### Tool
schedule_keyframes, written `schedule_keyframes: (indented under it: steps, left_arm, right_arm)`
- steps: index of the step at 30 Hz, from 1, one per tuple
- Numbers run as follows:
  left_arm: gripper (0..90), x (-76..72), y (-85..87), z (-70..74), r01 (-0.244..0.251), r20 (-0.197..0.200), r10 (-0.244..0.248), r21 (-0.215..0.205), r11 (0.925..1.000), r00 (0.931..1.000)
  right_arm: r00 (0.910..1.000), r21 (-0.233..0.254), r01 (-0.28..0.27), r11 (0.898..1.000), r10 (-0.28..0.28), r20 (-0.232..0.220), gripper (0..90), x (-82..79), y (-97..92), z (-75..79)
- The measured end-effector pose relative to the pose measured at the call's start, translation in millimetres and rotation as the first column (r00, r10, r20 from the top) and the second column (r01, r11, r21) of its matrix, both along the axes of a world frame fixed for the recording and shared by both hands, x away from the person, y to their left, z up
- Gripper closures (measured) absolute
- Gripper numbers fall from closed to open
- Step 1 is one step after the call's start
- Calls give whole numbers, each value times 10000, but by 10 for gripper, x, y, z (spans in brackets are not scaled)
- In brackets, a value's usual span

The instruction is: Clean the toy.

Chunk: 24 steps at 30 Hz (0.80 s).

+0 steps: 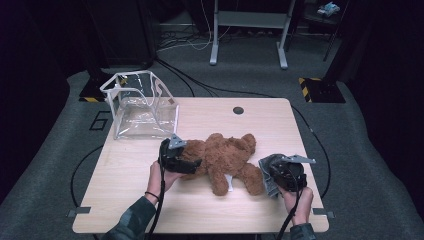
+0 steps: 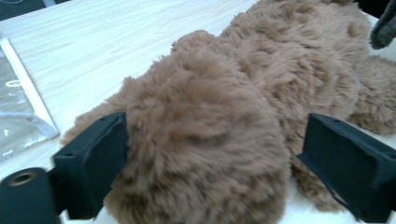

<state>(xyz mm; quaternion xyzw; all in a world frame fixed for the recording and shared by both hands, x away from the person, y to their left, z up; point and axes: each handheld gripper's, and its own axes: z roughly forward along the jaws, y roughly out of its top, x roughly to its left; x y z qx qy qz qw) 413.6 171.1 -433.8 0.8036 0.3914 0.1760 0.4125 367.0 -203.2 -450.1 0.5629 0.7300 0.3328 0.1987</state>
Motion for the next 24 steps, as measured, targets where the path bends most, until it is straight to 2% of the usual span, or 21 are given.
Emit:
schedule_keyframes:
  steps: [6,11,15,18,21,23,24]
  left_arm:
    - [47,-235,-55,90,93,564,-86,-128,9999,9984]
    - [42,-404,-142,69,166,700,-139,-383,9991,9974]
    - [44,-538,-255,4,440,614,-418,-354,9984,9972]
    - [67,-606,-351,-104,484,692,-461,-325,9983,9965]
    - [79,-616,-419,-245,526,367,-514,-322,9981,9980]
    - [79,-627,-451,-310,573,176,-568,-284,9980,9982]
    - [78,-626,-457,-341,654,135,-652,-136,9978,9978]
  right_arm:
    - [9997,149,253,9996,-252,-45,786,-17,-69,-33]
    - [9993,234,376,9990,-375,-65,784,-23,-135,-67]
    - [9992,178,372,9991,-370,-147,782,-29,-157,-76]
    - [9990,249,393,9989,-387,-228,778,-23,-158,-106]
    - [9986,310,412,9987,-401,-356,778,-16,-146,-153]
    - [9986,170,327,9993,-320,-420,778,-14,-135,-171]
    - [9985,200,341,9992,-332,-429,778,-12,-126,-173]
